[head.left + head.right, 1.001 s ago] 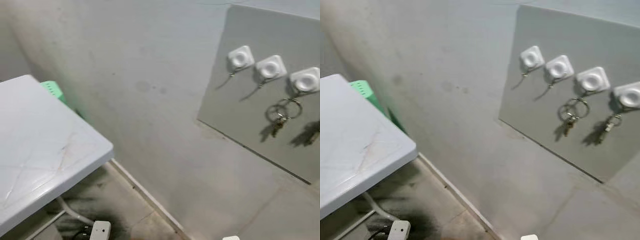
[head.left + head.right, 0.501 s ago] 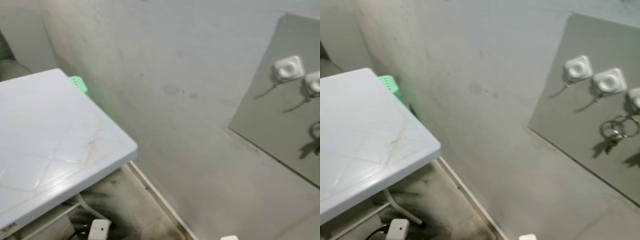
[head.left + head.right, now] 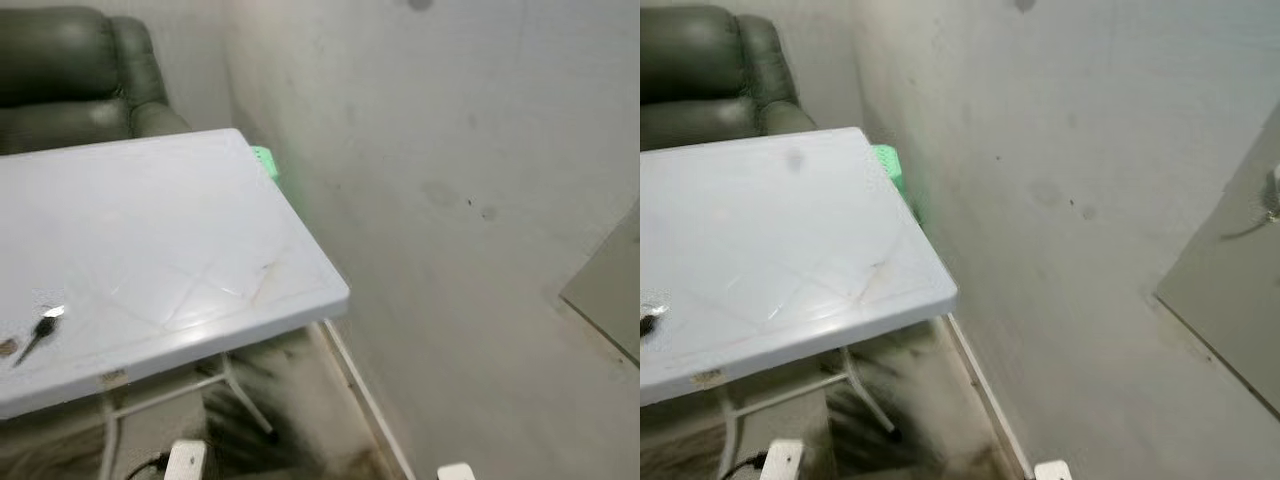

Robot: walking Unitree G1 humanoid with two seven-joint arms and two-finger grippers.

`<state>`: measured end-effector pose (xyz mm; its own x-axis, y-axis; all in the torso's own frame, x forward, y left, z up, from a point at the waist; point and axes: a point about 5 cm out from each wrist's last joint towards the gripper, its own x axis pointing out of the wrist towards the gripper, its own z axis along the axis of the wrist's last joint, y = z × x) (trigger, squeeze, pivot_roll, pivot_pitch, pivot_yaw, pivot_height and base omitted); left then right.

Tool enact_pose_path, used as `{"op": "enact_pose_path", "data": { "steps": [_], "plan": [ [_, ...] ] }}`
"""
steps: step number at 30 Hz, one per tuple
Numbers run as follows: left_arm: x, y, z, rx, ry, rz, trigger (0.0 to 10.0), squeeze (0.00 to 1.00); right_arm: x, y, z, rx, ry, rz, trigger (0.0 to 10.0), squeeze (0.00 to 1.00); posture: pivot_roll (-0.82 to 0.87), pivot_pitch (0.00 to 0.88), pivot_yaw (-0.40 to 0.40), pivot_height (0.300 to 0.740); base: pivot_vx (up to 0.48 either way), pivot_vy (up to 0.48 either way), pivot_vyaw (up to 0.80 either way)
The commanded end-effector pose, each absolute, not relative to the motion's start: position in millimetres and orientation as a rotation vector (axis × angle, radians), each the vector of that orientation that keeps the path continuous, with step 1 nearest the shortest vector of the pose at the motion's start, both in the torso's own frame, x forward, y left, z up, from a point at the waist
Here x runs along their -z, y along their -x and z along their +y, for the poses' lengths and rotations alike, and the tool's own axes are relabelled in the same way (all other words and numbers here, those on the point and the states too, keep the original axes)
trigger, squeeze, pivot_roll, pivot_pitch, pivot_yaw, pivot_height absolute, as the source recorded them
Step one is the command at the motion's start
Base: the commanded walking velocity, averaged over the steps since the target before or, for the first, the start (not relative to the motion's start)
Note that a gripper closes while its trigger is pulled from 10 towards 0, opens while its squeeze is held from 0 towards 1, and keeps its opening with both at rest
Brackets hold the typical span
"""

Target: Hang keys on a hook

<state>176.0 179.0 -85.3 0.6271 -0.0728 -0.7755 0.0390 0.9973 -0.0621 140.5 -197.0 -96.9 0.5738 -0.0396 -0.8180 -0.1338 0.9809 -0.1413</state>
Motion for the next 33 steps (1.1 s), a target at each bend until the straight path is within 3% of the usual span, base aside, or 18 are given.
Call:
{"op": "enact_pose_path", "data": {
  "steps": [1, 12, 25, 33],
  "plan": [
    [88.5, -170.4, 174.7, 0.074, 0.044, 0.914, 10.0, 0.0, 97.7, -137.1, -200.6, -0.052, 0.204, 0.975, 10.0, 0.0, 0.0, 0.0, -0.044, 0.74, 0.0, 0.0, 0.8],
    [88.8, -169.5, 175.4, 0.069, 0.048, 0.916, 10.0, 0.0, 97.8, -136.6, -201.2, -0.048, 0.205, 0.977, 10.0, 0.0, 0.0, 0.0, -0.046, 0.74, 0.0, 0.0, 0.7],
    [88.8, -169.5, 176.2, 0.04, 0.081, 0.913, 10.0, 0.0, 98.2, -135.9, -200.5, -0.047, 0.188, 0.98, 10.0, 0.0, 0.0, 0.0, -0.049, 0.74, 0.0, 0.0, 0.0],
    [89.5, -168.6, 174.5, 0.039, 0.089, 0.917, 10.0, 0.0, 98.2, -137.2, -198.6, -0.047, 0.194, 0.981, 10.0, 0.0, 0.0, 0.0, -0.046, 0.74, 0.0, 0.0, 0.8]
  ]
}}
